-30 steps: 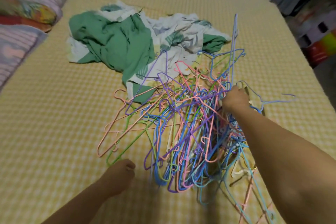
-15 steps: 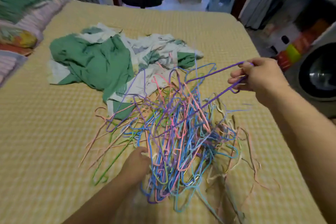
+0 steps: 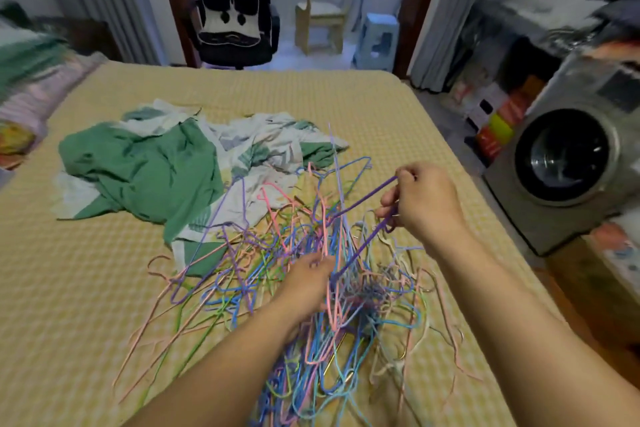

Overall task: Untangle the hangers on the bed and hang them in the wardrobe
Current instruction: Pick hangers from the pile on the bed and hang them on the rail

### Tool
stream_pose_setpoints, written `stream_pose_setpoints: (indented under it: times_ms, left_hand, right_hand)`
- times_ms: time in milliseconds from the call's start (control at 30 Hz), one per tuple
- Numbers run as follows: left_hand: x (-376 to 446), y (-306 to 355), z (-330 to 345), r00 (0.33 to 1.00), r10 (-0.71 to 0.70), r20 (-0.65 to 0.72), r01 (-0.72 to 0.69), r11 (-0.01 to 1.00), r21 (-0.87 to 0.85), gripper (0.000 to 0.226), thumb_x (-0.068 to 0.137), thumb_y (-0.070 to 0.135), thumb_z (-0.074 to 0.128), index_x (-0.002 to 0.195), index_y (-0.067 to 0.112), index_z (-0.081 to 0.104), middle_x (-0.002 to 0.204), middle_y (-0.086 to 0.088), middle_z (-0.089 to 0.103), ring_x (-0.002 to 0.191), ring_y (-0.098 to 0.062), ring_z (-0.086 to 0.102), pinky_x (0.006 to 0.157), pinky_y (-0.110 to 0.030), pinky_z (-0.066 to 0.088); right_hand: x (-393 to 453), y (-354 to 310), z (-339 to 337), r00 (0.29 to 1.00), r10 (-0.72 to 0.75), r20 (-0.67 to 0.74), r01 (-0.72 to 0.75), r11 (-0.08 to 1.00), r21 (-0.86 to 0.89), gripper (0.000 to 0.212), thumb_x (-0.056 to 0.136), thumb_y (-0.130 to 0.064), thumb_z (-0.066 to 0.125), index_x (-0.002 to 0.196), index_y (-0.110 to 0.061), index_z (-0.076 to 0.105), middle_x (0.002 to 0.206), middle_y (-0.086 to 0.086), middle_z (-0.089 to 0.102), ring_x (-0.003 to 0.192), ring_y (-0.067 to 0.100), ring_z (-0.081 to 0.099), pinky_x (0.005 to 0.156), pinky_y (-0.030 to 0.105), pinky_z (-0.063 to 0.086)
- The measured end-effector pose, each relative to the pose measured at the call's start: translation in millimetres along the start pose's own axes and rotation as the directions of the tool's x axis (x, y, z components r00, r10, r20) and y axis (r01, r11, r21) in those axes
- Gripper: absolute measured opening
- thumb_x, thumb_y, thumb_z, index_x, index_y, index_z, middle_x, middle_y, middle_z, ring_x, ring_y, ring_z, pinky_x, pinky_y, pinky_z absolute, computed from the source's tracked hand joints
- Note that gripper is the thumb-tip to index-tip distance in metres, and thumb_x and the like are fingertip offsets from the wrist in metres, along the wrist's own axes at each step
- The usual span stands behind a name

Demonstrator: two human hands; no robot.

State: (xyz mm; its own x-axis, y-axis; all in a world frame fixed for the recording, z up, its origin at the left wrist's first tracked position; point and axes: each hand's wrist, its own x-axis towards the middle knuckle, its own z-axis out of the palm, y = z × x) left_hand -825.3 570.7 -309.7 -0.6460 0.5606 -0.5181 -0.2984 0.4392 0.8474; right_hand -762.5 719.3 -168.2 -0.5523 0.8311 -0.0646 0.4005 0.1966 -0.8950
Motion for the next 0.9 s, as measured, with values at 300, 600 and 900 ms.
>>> stream_pose_setpoints:
  times_ms: [300, 600, 900]
  left_hand:
    - [0.7, -22.4, 6.1, 0.981, -0.074, -0.178, 0.080, 0.996, 0.030, 0.027, 0.088, 0.000, 0.061, 0.068, 0.015, 0.052, 0.061, -0.002, 0.048, 0.052, -0.015, 0.045, 0.048, -0.024, 0.031]
    - [0.1, -57.0, -7.3, 0.932, -0.322, -0.168, 0.258, 0.912, -0.318, 0.017, 0.103, 0.009, 0.035, 0.112, 0.012, 0.048, 0.098, -0.010, 0.057, 0.070, -0.026, 0.056, 0.052, -0.038, 0.054]
    - [-31.3, -31.4, -13.9, 0.961, -0.278, 0.016, 0.265, 0.895, -0.359, 0.014, 0.106, 0.007, 0.030, 0.117, 0.006, 0.038, 0.116, -0.024, 0.065, 0.077, -0.038, 0.073, 0.050, -0.046, 0.058]
  right_hand:
    - [-8.7, 25.2, 5.8, 0.992, 0.035, -0.121, -0.052, 0.989, -0.136, 0.028, 0.077, -0.028, 0.030, 0.076, -0.015, 0.055, 0.068, 0.015, 0.069, 0.061, 0.036, 0.071, 0.063, 0.051, 0.060]
    - [-9.8, 13.9, -17.5, 0.956, -0.060, -0.288, 0.050, 0.998, -0.042, 0.025, 0.091, -0.032, 0.030, 0.082, -0.028, 0.053, 0.078, 0.000, 0.070, 0.054, 0.022, 0.070, 0.061, 0.054, 0.059]
    - [-21.7, -41.0, -49.7, 0.884, -0.220, -0.413, 0.198, 0.975, -0.097, 0.029, 0.086, -0.036, 0.031, 0.096, -0.030, 0.057, 0.072, -0.014, 0.068, 0.081, 0.024, 0.071, 0.077, 0.056, 0.056]
